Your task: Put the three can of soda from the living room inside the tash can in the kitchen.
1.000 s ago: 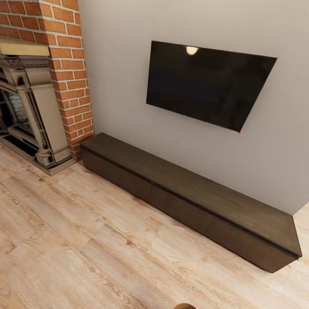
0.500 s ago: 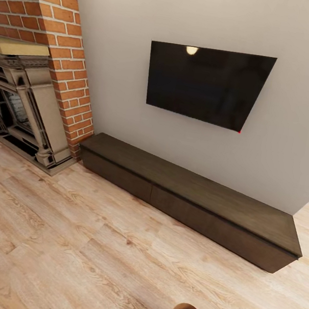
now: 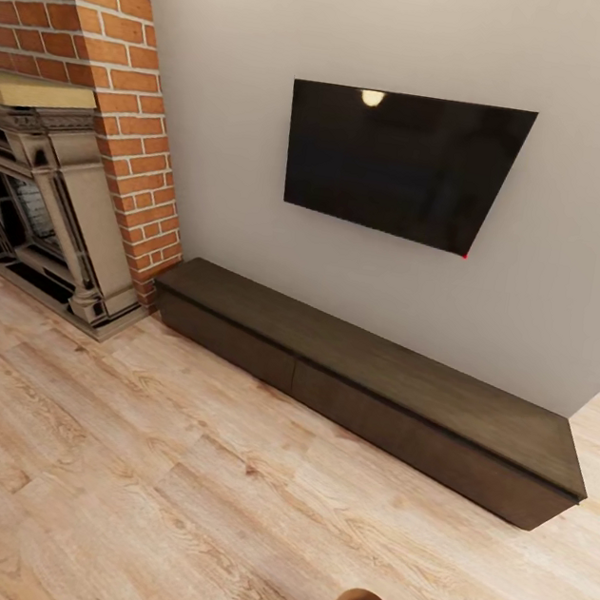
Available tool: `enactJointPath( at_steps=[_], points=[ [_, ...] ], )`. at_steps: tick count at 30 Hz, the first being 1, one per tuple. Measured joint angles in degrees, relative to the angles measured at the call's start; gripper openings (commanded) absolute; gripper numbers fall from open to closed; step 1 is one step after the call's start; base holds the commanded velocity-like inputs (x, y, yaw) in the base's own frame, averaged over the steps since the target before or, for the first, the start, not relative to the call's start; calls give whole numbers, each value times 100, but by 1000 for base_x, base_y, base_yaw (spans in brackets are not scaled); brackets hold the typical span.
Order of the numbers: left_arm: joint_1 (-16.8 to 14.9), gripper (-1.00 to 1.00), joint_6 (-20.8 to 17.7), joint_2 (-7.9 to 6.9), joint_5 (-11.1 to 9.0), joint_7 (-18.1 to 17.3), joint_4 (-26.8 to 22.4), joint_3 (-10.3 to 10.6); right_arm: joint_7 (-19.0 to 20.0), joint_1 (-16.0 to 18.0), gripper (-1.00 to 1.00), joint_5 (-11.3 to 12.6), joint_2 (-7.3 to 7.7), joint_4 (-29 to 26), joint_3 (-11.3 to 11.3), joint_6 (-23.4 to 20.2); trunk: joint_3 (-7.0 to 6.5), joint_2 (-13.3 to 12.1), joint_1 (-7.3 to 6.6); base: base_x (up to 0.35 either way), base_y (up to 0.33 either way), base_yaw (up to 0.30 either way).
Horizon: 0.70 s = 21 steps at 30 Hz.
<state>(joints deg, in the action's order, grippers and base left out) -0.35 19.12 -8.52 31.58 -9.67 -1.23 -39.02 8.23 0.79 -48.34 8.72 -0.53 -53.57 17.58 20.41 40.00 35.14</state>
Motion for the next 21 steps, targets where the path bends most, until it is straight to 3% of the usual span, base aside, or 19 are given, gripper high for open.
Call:
enactJointPath(
  at_steps=[12, 21],
  points=[
    [-2, 100, -12, 33, 7, -2, -1, 3, 4, 0, 100, -13, -64, 66, 4, -6, 0, 0, 0, 0, 0, 0],
    [-1, 100, -13, 168, 14, -5, -4, 7, 4, 0, 100, -17, -72, 96, 12, -15, 0, 0, 0, 0, 0, 0]
  ],
)
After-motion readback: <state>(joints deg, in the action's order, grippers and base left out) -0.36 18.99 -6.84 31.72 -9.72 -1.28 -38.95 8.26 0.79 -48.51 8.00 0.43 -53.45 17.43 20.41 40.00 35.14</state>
